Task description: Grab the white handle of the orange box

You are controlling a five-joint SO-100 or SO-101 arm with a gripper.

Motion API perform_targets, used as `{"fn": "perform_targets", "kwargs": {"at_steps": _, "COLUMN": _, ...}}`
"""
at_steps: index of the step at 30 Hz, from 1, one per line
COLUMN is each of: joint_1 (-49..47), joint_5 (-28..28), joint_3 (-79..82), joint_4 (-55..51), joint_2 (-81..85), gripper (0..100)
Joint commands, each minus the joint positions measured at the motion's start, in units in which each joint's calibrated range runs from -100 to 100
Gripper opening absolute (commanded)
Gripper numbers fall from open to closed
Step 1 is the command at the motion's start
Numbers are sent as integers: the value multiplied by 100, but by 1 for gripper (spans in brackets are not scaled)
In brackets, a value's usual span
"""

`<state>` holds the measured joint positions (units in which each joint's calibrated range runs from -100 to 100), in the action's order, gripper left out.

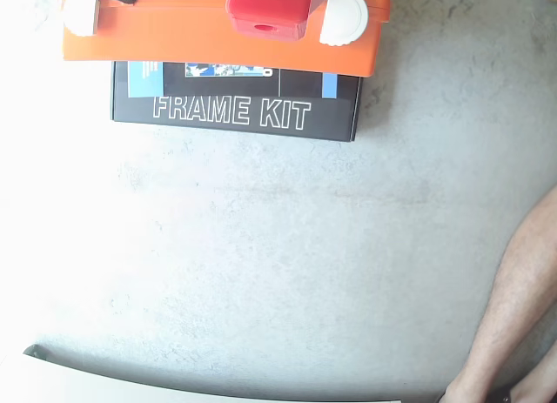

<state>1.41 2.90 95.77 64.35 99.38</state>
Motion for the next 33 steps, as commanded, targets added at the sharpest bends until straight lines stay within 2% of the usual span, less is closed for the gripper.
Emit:
{"fn": "perform_targets", "kwargs": {"at_steps": 1, "joint_1": -5, "joint_5": -21, "joint_3": 290, "joint_4": 181, "joint_2": 62, "gripper": 1}}
{"fn": "perform_targets", "kwargs": {"at_steps": 5, "joint_1": -75, "joint_5": -21, "joint_3": 290, "joint_4": 274, "joint_2": 62, "gripper": 1}}
{"fn": "perform_targets", "kwargs": {"at_steps": 8, "joint_1": -59, "joint_5": -26, "joint_3": 290, "joint_4": 723, "joint_2": 62, "gripper": 1}}
{"fn": "perform_targets", "kwargs": {"at_steps": 13, "joint_1": -75, "joint_5": -293, "joint_3": 290, "joint_4": 1095, "joint_2": 62, "gripper": 1}}
{"fn": "perform_targets", "kwargs": {"at_steps": 20, "joint_1": -106, "joint_5": -303, "joint_3": 290, "joint_4": 697, "joint_2": 62, "gripper": 1}}
{"fn": "perform_targets", "kwargs": {"at_steps": 23, "joint_1": -462, "joint_5": -308, "joint_3": 299, "joint_4": 469, "joint_2": 62, "gripper": 1}}
{"fn": "perform_targets", "kwargs": {"at_steps": 29, "joint_1": -1199, "joint_5": -919, "joint_3": 308, "joint_4": 435, "joint_2": 62, "gripper": 1}}
{"fn": "perform_targets", "kwargs": {"at_steps": 33, "joint_1": -1323, "joint_5": -951, "joint_3": 308, "joint_4": 444, "joint_2": 62, "gripper": 1}}
